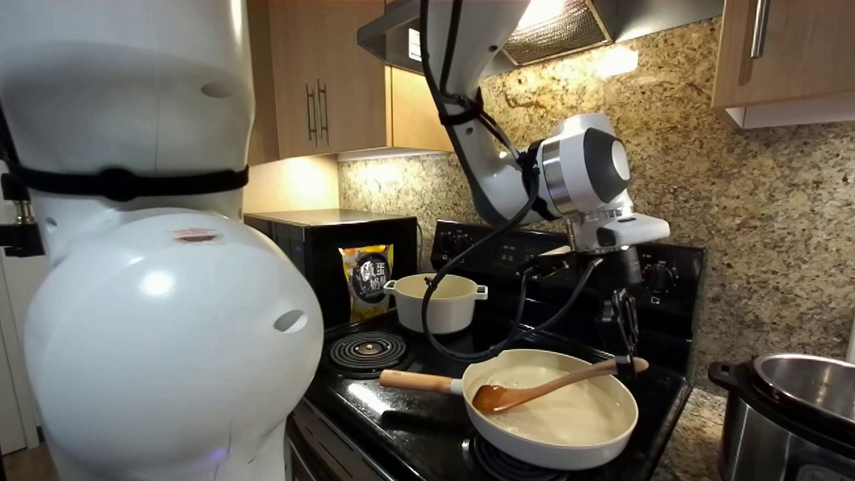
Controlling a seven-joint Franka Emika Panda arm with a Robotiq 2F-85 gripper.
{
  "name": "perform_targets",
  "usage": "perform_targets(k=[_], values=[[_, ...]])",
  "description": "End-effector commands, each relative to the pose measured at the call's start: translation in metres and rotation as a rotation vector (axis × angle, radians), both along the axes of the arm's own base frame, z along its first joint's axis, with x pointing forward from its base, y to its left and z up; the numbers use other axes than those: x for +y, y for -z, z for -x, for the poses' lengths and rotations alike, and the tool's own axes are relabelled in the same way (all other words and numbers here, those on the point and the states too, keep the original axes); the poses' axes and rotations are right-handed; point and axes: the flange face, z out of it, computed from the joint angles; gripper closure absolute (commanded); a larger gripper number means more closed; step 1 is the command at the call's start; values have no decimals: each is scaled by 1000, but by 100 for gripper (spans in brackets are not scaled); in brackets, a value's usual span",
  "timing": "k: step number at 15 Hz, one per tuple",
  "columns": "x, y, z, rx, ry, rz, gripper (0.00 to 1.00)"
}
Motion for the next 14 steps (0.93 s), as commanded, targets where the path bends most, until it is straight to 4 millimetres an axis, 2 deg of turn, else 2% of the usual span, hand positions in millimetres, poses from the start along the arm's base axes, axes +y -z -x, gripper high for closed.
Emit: perform_targets(k=[1, 8, 11, 14], values=[[-16, -7, 17, -16, 38, -5, 89], [-66, -38, 30, -79, 156, -8, 89], [-71, -53, 21, -92, 170, 2, 89], [-64, -63, 7, -84, 153, 20, 89]])
